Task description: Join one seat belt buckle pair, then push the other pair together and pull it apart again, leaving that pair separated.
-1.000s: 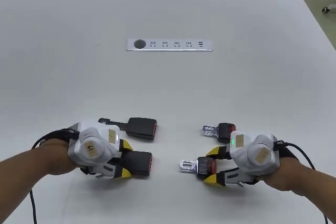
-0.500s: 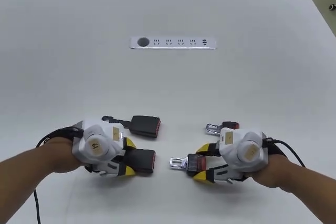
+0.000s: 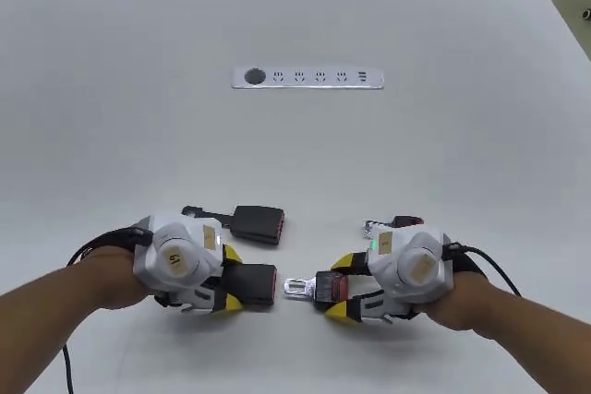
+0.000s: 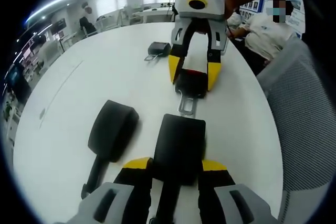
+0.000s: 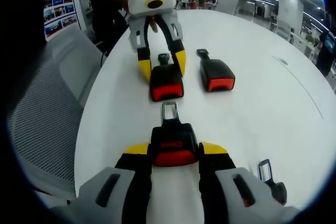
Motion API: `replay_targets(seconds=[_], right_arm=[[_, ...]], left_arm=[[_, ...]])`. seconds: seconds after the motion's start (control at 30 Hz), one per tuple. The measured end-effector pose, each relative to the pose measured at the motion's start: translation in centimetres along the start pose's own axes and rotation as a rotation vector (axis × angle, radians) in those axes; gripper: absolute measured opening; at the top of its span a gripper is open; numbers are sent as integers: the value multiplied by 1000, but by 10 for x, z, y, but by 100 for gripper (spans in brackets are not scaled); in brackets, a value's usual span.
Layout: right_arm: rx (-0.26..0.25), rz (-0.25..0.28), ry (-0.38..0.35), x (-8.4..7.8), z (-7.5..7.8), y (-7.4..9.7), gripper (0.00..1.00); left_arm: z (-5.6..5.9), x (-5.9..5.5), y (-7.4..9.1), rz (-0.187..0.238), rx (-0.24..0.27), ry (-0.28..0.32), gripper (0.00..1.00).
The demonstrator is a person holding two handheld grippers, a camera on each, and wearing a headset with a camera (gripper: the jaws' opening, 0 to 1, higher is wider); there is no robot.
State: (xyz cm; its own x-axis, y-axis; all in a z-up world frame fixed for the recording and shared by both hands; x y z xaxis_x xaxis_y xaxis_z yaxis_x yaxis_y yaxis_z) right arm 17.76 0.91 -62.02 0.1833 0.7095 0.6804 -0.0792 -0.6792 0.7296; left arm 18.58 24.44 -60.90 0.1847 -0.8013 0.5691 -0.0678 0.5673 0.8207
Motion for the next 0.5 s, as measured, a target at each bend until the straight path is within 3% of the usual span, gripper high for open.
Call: replay_targets(seconds=[0.5], right_arm=[[18,33,11,14,-2,-16,34]], left_arm=[[0,2,-1,-10,3,-5,35]])
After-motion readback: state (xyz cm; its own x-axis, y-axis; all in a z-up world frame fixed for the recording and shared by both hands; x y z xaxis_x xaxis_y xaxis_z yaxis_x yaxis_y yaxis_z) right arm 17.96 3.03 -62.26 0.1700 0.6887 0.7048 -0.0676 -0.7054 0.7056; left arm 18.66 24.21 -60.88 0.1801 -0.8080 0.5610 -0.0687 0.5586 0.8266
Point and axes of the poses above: the centre of the closed fingertips' face, and the gripper's own axes: y roughly backward along the fingers, z roughly to its right, x roughly out of its top, the point moved 10 cm from there along y, roughly backward along the fingers, and after that the axes turned 2 degrees about y, right-handed, at the moved point
